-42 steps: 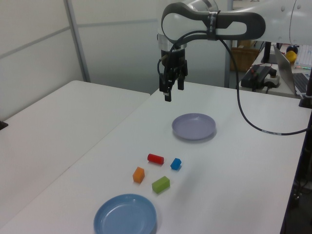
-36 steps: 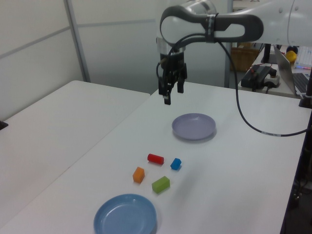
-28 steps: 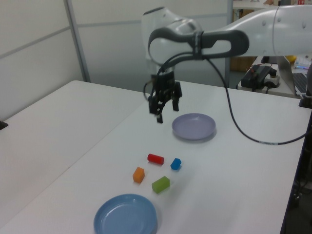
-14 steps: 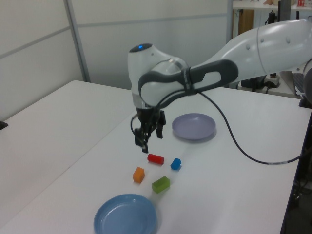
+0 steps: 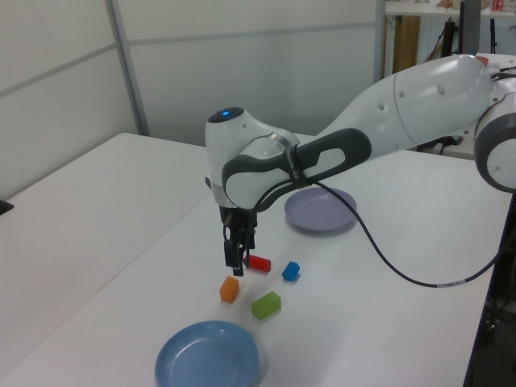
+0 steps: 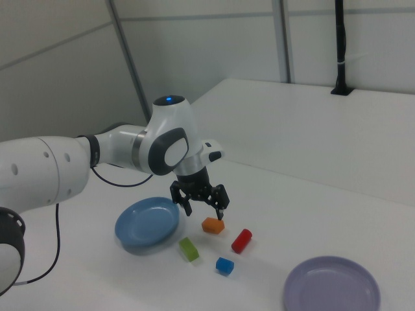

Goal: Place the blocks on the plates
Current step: 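Lower the gripper and close it on the orange block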

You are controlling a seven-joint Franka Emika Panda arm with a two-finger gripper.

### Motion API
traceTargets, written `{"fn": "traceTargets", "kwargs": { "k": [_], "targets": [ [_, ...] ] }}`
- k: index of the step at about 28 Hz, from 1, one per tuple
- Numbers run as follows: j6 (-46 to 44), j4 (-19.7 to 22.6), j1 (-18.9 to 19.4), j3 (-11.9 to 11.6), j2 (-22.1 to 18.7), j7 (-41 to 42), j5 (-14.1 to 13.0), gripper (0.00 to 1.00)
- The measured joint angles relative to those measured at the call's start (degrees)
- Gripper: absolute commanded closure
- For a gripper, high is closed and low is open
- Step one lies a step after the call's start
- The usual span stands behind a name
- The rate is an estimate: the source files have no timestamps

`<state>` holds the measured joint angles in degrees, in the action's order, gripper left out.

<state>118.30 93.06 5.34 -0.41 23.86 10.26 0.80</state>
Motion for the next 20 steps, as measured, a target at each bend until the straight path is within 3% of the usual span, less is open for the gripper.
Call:
{"fn": "traceTargets", "kwargs": {
  "k": [20],
  "targets": [
    [7.95,0.02,1.04,0.04,4.1,-6.24,0.01,0.0]
  ]
}}
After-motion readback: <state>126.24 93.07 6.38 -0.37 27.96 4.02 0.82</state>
